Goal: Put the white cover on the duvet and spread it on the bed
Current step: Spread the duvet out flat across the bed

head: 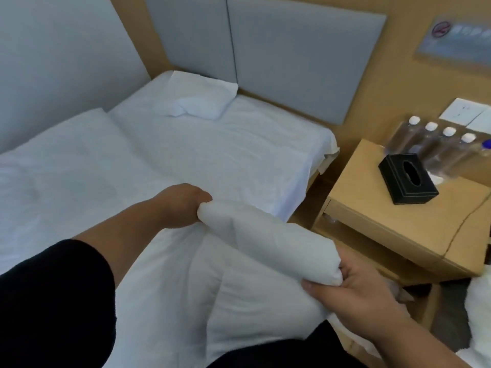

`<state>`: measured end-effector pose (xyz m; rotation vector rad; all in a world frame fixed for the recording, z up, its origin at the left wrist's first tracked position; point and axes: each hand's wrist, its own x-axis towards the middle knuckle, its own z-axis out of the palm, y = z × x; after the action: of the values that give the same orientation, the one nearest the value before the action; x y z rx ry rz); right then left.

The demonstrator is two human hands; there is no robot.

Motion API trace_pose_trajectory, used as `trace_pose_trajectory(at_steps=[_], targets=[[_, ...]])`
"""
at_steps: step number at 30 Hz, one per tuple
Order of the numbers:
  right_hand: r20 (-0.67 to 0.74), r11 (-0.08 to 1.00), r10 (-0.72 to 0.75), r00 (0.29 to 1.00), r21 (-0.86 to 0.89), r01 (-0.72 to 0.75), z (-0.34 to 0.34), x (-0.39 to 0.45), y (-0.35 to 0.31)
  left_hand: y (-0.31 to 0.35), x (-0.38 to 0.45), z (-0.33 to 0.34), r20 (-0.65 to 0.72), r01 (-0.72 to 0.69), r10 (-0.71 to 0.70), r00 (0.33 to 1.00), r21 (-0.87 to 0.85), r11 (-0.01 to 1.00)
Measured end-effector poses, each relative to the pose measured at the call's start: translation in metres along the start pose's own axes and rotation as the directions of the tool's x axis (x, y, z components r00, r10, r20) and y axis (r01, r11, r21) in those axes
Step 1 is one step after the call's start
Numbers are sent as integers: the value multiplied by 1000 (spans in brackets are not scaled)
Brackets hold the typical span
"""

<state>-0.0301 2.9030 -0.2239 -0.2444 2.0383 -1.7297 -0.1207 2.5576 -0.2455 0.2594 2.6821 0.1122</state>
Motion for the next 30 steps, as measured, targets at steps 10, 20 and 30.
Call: trace_pose_trajectory(at_steps=[10, 20, 30], targets=[[-170, 744, 584, 794, -280, -607, -170, 164, 138, 89, 164, -24, 105, 57, -59, 993, 20, 998], [200, 397, 442, 874, -918, 9, -58, 244, 76, 75, -8, 86, 331, 549, -458, 825, -281, 787], [603, 356, 215, 768, -781, 514, 140, 139, -37, 38, -210, 113, 255, 717, -696, 671, -462, 522]])
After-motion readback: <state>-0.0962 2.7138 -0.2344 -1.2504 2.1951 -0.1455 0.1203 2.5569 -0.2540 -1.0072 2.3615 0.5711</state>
